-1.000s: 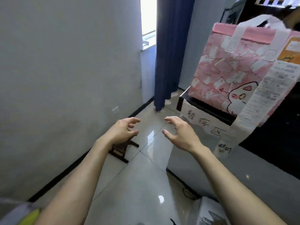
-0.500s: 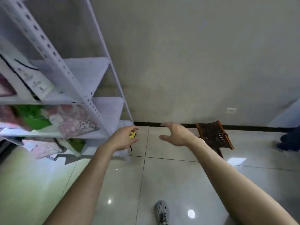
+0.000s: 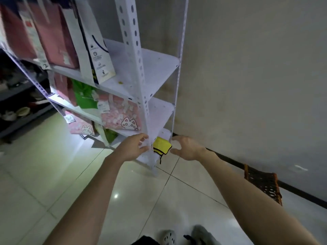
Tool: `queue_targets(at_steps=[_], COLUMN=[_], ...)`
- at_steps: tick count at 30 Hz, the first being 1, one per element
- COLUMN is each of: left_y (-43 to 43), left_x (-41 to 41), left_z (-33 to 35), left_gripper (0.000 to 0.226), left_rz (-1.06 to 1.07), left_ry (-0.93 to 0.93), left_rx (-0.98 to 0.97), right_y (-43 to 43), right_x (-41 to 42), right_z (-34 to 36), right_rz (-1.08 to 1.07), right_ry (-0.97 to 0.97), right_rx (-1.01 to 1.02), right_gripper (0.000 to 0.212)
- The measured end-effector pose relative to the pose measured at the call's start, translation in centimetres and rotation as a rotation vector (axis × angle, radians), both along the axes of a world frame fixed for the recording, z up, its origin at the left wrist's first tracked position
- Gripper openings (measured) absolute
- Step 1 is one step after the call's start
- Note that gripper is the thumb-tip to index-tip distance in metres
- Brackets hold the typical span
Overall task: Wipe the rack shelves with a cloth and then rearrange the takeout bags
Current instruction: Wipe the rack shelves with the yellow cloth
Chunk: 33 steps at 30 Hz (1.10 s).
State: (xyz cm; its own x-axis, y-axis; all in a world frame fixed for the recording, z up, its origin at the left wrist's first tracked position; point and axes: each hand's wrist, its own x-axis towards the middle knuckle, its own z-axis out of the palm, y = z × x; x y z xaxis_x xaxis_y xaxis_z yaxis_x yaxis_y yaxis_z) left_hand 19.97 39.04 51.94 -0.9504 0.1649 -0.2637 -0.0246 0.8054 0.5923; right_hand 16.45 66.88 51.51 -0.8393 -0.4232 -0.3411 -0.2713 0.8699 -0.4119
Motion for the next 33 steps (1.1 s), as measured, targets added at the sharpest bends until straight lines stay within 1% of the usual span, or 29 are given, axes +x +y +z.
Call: queue_targets(at_steps=[2, 5, 9, 13, 15, 17, 22, 24, 26, 30, 33], left_y=[-0.4, -0.5, 0.5, 2.8, 4.5, 6.4, 12.7, 14.5, 16.1, 18.5, 19.8], left_x=[-0.3, -1.4, -3.3, -4.7, -4.6, -4.1, -3.6, -3.5, -3.7, -4.3, -5.0], left_z=[-1.2, -3.3, -6.3, -9.9, -11.4, -12.3, -14.6, -15.1, -15.8, -18.1, -20.8], left_gripper=[0.051, 0.05, 0.049, 0.047, 0.047, 0.048, 0.048, 0.046, 0.045, 0.044, 0.045], left_rz=[0.05, 0.127, 0.251, 0.486, 0.648, 0.766, 0.977, 1.017, 1.011, 0.973, 0.984], left_ry=[-0.022, -0.05, -0.081, -0.089, -0.081, -0.075, -0.128, -0.135, -0.157, -0.188, -0.189], left_rx=[0.015, 0.035, 0.045, 0.042, 0.058, 0.048, 0.042, 0.044, 0.02, -0.003, -0.011], right_y=[-0.4, -0.4, -0.2, -0.6, -1.0, -1.3, -0.4, 0.4, 1.5, 3.9, 5.1], right_x=[-1.7, -4.6, -9.7, -15.5, -18.3, -20.0, -22.7, -23.3, -23.7, -24.5, -25.2], right_z=[-1.0, -2.6, -5.6, -8.4, -9.5, -10.6, -13.6, -14.4, -15.0, -16.9, -19.7], right_rz=[0.04, 0.081, 0.207, 0.394, 0.513, 0.608, 0.814, 0.86, 0.883, 0.858, 0.872], right_ry=[-0.019, -0.048, -0.08, -0.128, -0.179, -0.212, -0.299, -0.326, -0.326, -0.3, -0.271], right_rx=[0.001, -0.01, 0.015, 0.017, 0.076, 0.104, 0.161, 0.186, 0.195, 0.19, 0.156], right_gripper=[0.061, 0.068, 0.072, 0.065, 0.062, 0.054, 0.059, 0.062, 0.064, 0.063, 0.063])
